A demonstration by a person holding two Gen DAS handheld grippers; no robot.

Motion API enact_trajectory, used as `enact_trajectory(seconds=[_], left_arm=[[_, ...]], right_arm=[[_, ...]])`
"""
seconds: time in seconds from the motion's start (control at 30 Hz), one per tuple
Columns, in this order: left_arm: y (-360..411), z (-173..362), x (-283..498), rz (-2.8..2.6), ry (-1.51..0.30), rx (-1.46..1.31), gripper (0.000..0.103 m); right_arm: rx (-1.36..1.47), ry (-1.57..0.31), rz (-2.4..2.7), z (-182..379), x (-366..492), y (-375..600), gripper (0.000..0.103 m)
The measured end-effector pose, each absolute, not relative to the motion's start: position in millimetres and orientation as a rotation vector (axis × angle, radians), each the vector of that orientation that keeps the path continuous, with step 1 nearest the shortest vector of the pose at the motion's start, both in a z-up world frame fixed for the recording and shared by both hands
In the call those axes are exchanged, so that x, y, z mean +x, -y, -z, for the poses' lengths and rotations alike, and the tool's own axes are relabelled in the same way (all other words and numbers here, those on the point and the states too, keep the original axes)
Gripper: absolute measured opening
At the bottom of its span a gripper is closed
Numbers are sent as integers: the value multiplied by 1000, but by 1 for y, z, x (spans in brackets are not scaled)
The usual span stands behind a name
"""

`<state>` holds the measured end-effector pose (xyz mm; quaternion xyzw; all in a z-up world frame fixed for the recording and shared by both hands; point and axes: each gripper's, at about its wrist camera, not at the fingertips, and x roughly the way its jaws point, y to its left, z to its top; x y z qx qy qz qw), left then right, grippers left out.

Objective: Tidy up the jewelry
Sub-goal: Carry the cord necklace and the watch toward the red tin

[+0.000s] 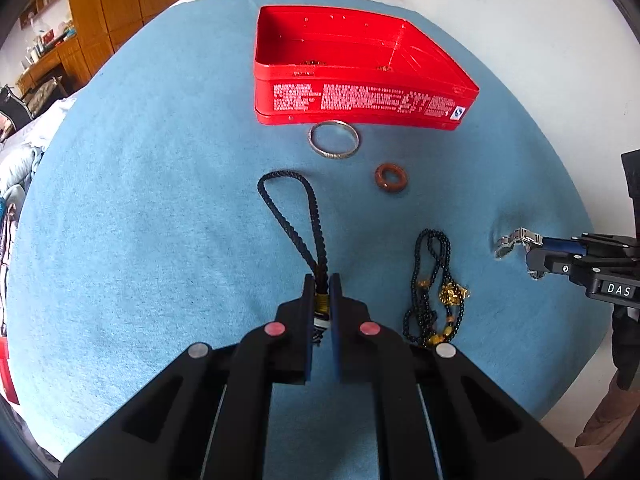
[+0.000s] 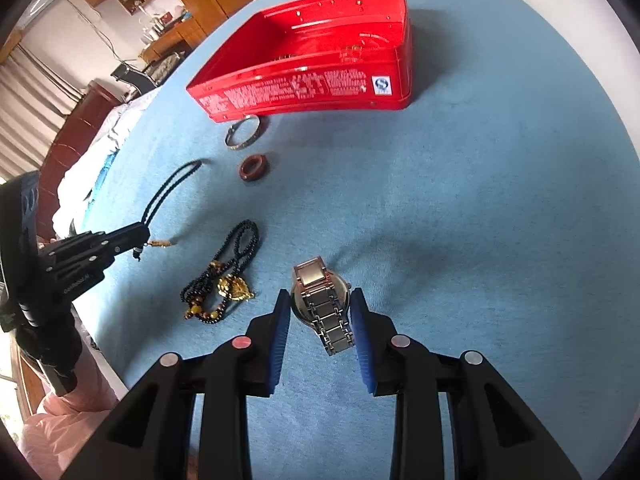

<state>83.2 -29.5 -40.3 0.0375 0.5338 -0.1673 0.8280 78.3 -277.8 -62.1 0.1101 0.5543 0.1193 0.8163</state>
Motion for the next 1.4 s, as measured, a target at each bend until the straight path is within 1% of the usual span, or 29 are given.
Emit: enact_trajectory(seconds=[0.47,0.73,0.93,1.17,1.4], left_arm=[[27,-4,95,369,-1031,54,5],[38,-43,109,364,-927,58,5],[55,-67,136,355,-877,64,5],[76,-76,183,367,-857,47,5],[94,-61,239,373,-897,31,5]], right_arm=[[243,-1093,-240,23,87,289,30],[249,-1031,-242,-6,107,290,30],[243,-984,-252,-31,134,285,30],[253,-938,-249,-49,178,284,30],[289,-961,-241,-33,234,288,30]])
